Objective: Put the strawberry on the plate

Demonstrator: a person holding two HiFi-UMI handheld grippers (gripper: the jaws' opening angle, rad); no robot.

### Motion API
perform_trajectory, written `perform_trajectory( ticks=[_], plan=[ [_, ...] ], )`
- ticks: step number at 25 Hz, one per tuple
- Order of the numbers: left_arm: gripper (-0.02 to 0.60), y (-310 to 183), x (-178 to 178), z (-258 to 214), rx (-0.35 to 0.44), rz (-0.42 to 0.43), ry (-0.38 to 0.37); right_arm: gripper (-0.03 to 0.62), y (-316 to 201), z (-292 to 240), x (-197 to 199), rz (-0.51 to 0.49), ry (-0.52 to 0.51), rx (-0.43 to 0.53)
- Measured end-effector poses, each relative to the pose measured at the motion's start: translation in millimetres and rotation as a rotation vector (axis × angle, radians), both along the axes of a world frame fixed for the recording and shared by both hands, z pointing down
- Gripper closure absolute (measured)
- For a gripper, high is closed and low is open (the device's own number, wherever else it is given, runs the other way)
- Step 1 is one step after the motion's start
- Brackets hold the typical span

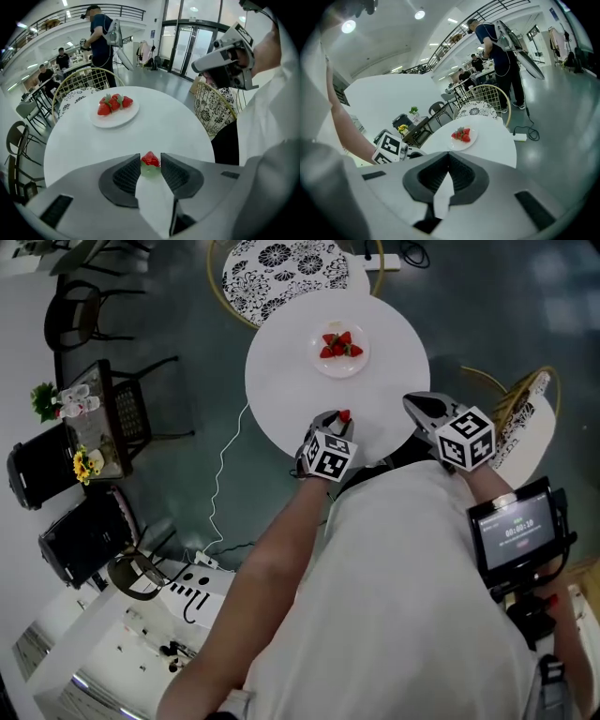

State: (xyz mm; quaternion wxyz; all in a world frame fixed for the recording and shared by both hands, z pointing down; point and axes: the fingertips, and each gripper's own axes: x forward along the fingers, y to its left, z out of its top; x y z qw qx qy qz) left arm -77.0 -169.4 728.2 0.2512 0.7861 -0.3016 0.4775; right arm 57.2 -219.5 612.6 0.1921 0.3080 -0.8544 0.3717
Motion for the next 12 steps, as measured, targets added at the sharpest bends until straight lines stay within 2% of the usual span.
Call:
perform_trajectory(
  ticks=[7, 12],
  plan=[
    [0.454, -7.7, -9.8, 9.9, -0.009, 0.052, -0.055, 0.589, 0.6, 5.4, -0.3, 0.021, -0.008, -0.013],
    [0.454, -5.6, -7.6, 16.6, -0.040, 0.026, -0.055, 0.589, 0.9, 5.1, 4.0, 0.026, -0.005, -0.015]
  ],
)
